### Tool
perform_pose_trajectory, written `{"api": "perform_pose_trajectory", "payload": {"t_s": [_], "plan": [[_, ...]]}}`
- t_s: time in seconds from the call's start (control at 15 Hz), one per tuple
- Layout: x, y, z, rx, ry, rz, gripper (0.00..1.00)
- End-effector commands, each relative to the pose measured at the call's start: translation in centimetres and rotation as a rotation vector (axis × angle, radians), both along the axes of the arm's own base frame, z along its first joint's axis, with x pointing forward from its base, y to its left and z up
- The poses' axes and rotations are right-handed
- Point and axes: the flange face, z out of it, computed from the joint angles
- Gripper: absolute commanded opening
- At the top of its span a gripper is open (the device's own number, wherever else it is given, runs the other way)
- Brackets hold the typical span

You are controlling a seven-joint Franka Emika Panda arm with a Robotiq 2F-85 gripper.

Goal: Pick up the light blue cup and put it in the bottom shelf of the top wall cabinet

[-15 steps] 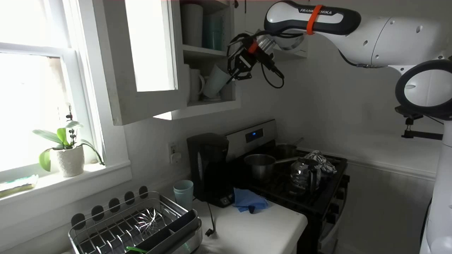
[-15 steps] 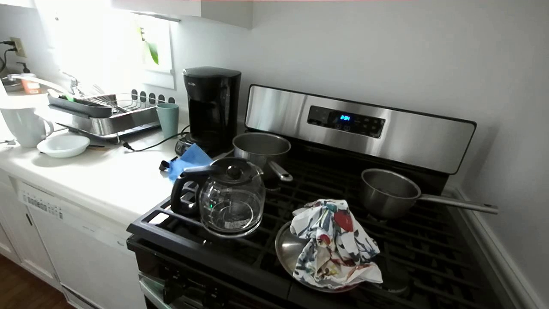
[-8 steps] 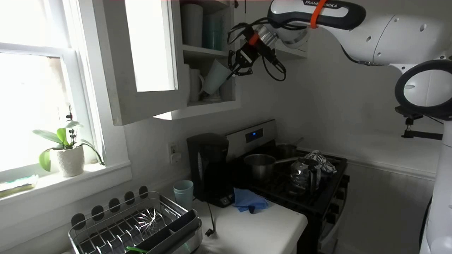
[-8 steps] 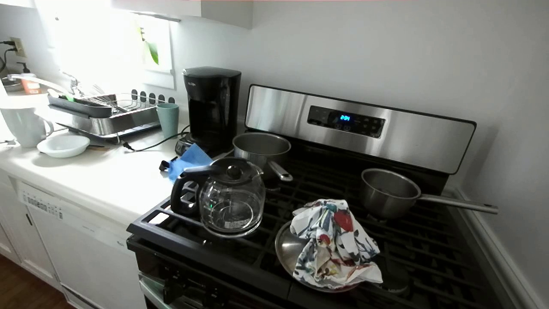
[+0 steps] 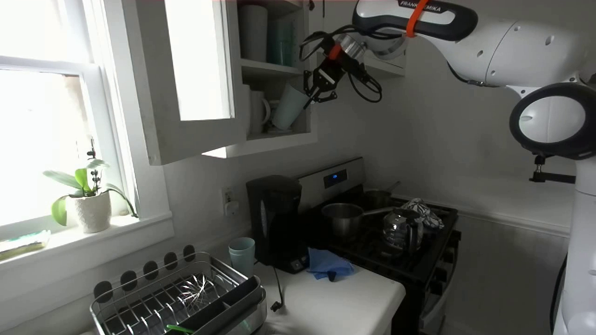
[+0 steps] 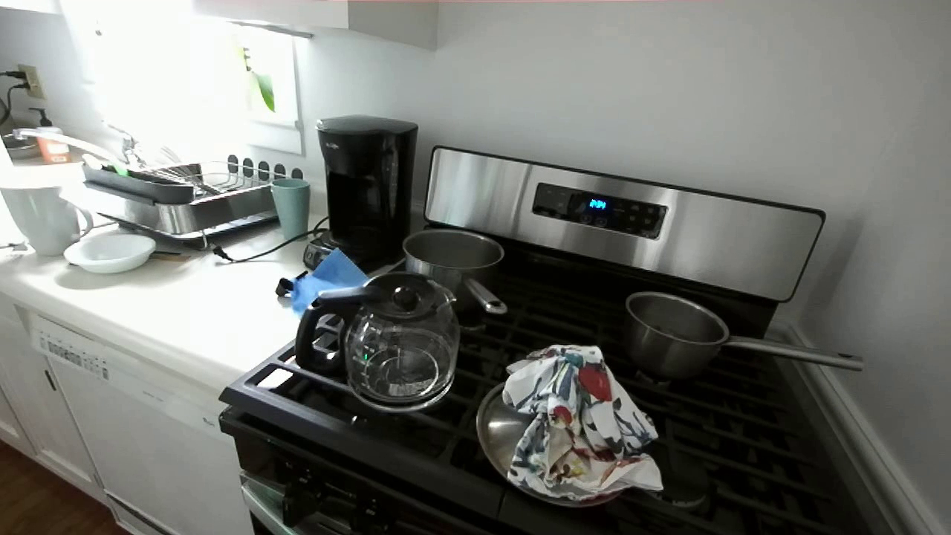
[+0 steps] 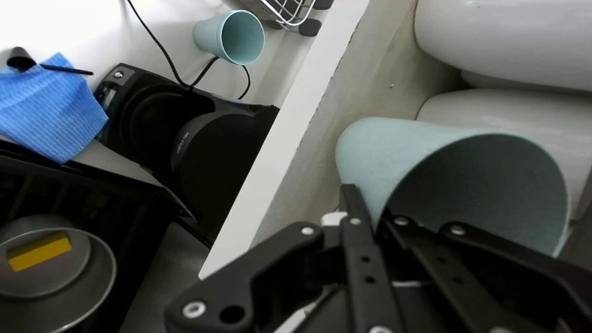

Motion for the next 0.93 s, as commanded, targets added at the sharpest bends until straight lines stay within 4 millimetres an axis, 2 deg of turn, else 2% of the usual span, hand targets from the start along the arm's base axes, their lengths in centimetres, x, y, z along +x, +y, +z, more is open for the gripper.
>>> {"api": "perform_pose_trajectory", "payload": {"t_s": [0.0, 0.13, 0.2, 0.27, 0.53, 0.6, 0.67, 0.73, 0.8, 0.87], "plan": [[1.0, -0.2, 0.0, -0.029, 0.023, -0.028, 0.03], [1.4, -0.3, -0.3, -0.04, 0.028, -0.029, 0.03], [1.5, -0.2, -0.2, -0.042, 0.025, -0.032, 0.29], [1.7, -0.2, -0.1, -0.033, 0.017, -0.03, 0.3], [2.2, 0.1, 0.0, -0.006, 0.007, -0.027, 0.57], [2.4, 0.2, 0.0, 0.002, 0.007, -0.03, 0.4], [2.5, 0.2, 0.0, 0.003, 0.004, -0.032, 0.17], [2.6, 0.3, 0.0, 0.006, 0.004, -0.033, 0.16], [2.7, 0.3, 0.0, 0.008, 0.002, -0.036, 0.08], [2.7, 0.3, 0.1, 0.012, 0.001, -0.038, 0.07]]}}
